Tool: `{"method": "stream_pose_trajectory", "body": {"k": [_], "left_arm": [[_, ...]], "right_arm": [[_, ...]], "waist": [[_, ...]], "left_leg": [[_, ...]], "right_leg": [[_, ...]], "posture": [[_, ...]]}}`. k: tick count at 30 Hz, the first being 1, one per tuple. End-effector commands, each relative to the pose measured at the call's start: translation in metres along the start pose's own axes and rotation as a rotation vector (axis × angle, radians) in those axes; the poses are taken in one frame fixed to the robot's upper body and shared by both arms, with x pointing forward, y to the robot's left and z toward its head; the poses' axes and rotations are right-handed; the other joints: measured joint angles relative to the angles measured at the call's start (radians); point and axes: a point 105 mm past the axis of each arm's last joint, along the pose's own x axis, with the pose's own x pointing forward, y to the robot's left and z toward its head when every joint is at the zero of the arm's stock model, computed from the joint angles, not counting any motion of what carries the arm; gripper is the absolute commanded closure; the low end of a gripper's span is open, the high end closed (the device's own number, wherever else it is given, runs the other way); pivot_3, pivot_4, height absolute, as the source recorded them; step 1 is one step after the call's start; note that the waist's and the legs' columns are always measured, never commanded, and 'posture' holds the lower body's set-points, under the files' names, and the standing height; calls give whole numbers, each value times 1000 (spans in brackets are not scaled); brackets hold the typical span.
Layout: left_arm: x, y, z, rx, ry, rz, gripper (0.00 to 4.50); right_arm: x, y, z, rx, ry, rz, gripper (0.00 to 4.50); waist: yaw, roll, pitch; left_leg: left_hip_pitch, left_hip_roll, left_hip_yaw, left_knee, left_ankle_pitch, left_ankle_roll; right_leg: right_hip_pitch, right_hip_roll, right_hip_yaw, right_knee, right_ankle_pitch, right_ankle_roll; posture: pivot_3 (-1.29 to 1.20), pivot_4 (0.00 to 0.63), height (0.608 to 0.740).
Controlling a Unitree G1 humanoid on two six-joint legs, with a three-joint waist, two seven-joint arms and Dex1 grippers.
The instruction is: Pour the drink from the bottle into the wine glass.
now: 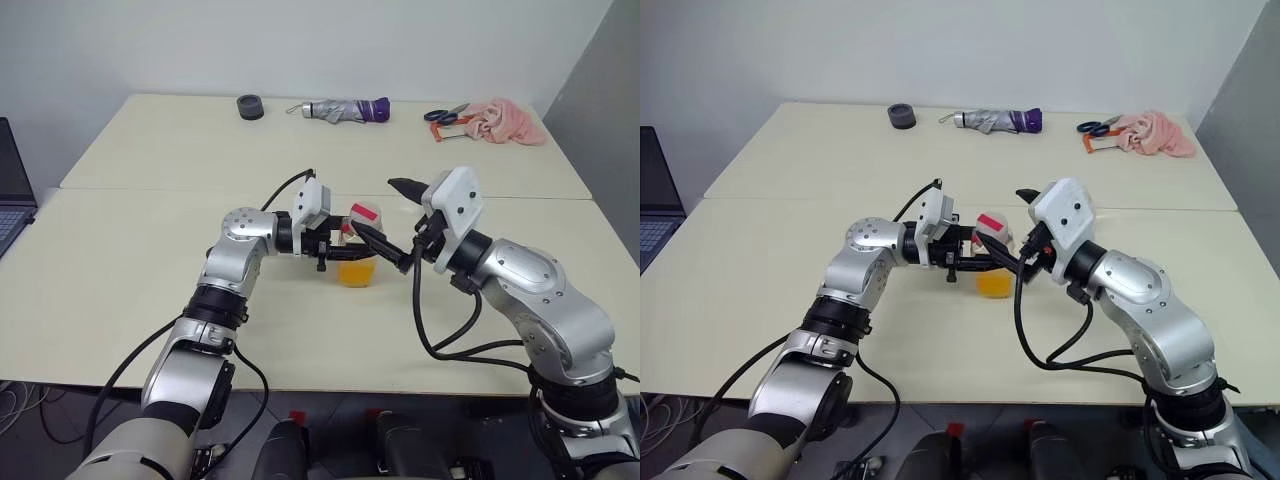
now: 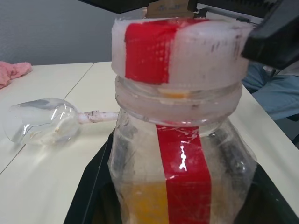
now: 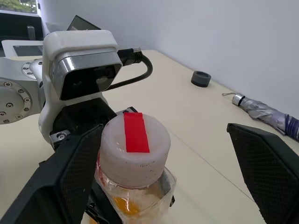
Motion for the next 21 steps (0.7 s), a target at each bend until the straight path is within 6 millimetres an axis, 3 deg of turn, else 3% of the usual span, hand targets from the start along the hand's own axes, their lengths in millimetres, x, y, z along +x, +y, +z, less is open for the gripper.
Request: {"method": "stream_pose_trajectory", "body": {"k": [1,21], "left_arm": [[-1,3,15,63,-21,-5,2703],[-1,3,15,62,-21,-4,2703]], "right_arm": [[-7,-9,5,-18,-13,-40,0],[-10,-6,5,-2,-8,-21,0]], "waist": [[0,0,0],[0,0,0]], "left_leg": [[0,0,0,0,0,0],[0,0,0,0,0,0]], "right_leg": [[0,0,0,0,0,0],[0,0,0,0,0,0]], "posture": [[0,150,740],[0,150,740]]}}
